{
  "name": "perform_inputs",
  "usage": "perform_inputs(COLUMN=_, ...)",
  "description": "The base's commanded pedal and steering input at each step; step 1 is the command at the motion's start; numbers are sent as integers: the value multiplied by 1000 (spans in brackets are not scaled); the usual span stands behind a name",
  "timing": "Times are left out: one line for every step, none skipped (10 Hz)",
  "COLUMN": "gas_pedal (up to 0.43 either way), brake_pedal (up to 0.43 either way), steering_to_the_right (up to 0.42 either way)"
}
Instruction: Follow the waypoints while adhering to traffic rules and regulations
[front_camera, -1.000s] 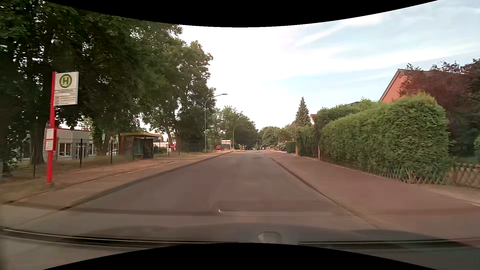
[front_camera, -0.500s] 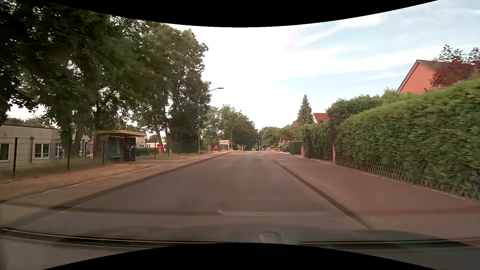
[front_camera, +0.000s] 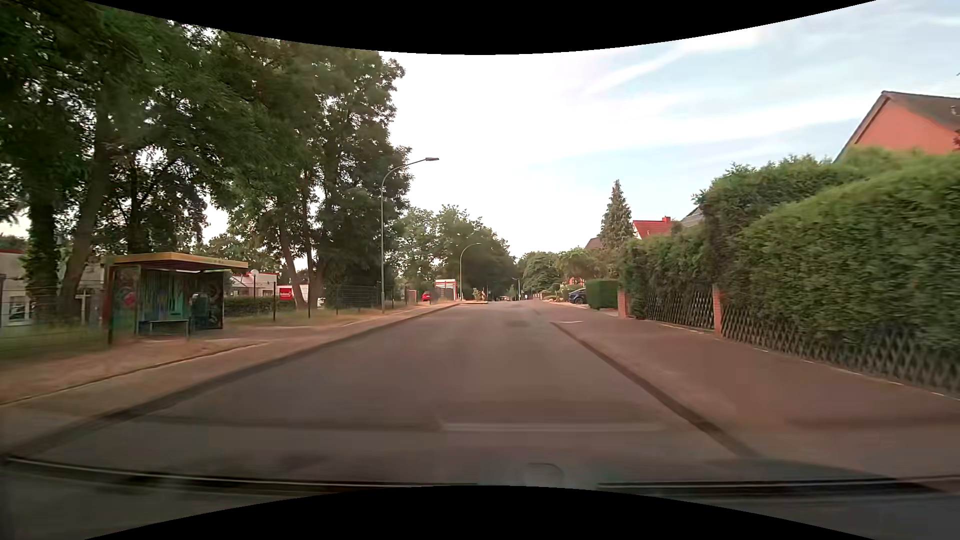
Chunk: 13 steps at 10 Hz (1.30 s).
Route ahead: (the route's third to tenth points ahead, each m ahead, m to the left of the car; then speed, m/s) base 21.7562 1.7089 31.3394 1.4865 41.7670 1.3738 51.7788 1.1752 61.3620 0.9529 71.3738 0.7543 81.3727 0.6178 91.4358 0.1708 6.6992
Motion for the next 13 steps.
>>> perform_inputs(gas_pedal=130, brake_pedal=0, steering_to_the_right=-4)
perform_inputs(gas_pedal=130, brake_pedal=0, steering_to_the_right=-1)
perform_inputs(gas_pedal=130, brake_pedal=0, steering_to_the_right=0)
perform_inputs(gas_pedal=130, brake_pedal=0, steering_to_the_right=0)
perform_inputs(gas_pedal=130, brake_pedal=0, steering_to_the_right=0)
perform_inputs(gas_pedal=138, brake_pedal=0, steering_to_the_right=-1)
perform_inputs(gas_pedal=138, brake_pedal=0, steering_to_the_right=-3)
perform_inputs(gas_pedal=138, brake_pedal=0, steering_to_the_right=-3)
perform_inputs(gas_pedal=138, brake_pedal=0, steering_to_the_right=-3)
perform_inputs(gas_pedal=138, brake_pedal=0, steering_to_the_right=-2)
perform_inputs(gas_pedal=138, brake_pedal=0, steering_to_the_right=-3)
perform_inputs(gas_pedal=138, brake_pedal=0, steering_to_the_right=-3)
perform_inputs(gas_pedal=138, brake_pedal=0, steering_to_the_right=-3)
